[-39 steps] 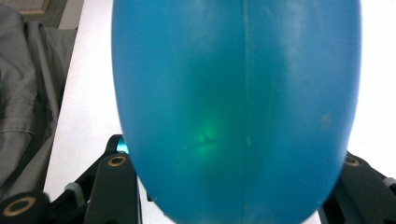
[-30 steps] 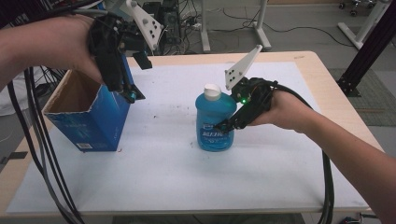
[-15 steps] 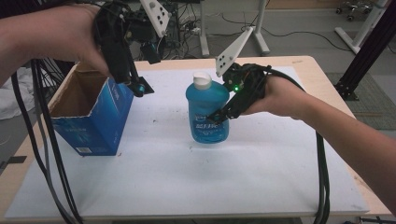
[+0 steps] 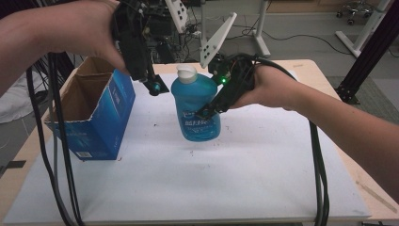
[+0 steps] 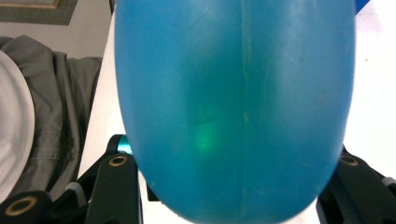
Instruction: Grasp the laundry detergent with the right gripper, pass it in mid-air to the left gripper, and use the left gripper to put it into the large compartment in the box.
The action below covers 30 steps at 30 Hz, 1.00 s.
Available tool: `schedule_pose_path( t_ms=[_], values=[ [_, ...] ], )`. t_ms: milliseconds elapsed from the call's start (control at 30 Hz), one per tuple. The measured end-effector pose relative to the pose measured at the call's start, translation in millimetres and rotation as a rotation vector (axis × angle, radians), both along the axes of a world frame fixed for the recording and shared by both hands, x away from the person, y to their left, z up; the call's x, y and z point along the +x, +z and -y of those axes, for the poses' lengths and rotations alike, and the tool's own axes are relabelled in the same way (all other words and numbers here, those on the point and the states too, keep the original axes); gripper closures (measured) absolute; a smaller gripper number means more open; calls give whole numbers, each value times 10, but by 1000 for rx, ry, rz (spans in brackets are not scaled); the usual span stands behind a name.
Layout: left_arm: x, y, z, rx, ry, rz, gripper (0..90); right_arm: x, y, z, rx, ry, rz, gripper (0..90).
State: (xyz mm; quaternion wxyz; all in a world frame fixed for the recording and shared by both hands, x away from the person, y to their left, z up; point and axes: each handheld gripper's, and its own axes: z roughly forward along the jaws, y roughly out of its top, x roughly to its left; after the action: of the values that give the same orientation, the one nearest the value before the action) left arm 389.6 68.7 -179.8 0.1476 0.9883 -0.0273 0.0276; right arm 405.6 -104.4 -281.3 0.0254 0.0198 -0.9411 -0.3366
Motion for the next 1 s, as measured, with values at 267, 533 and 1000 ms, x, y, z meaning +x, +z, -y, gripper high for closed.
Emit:
schedule_pose_path(
  t_ms=[267, 533, 1000],
  values=[
    [26, -5, 122, 5, -10, 1, 170, 10, 64, -52, 20, -2, -37, 460],
    [51, -71, 220, 27, -13, -11, 171, 7, 86, -41, 29, -10, -36, 459],
    [53, -127, 342, 20, -13, -14, 176, 6, 135, -4, 59, -23, -45, 460]
  ],
)
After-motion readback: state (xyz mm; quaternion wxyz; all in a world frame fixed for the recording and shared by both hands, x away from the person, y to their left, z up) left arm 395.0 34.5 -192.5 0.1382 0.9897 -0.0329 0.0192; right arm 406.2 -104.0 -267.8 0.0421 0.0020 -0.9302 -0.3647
